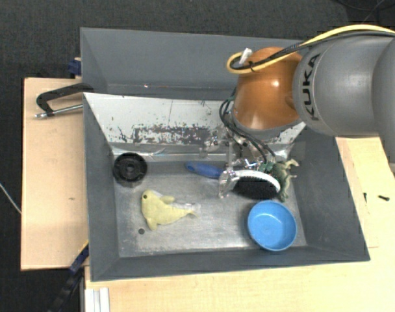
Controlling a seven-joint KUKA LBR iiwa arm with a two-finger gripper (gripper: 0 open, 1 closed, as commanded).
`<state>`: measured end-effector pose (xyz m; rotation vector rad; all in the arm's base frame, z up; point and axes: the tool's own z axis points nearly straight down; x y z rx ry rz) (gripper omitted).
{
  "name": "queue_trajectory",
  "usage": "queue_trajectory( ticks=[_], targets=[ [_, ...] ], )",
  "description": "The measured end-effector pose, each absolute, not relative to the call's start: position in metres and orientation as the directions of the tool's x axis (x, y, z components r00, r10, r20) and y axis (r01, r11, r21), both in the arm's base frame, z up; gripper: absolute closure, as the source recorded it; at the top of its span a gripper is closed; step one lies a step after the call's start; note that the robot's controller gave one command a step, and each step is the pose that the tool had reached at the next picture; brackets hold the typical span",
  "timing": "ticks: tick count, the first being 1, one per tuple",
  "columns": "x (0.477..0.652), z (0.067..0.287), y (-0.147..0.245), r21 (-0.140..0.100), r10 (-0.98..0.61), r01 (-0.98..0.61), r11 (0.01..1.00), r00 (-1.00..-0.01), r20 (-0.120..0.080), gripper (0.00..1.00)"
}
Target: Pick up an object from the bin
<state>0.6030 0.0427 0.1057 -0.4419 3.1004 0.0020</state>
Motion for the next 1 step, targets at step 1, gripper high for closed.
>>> queue_trajectory(
  ticks=[1],
  targets=[
    [0.5957,0.0727,0.0209,0.003,-0.08,-0.08,0.997,-0.997,-0.006,0.0]
  ],
)
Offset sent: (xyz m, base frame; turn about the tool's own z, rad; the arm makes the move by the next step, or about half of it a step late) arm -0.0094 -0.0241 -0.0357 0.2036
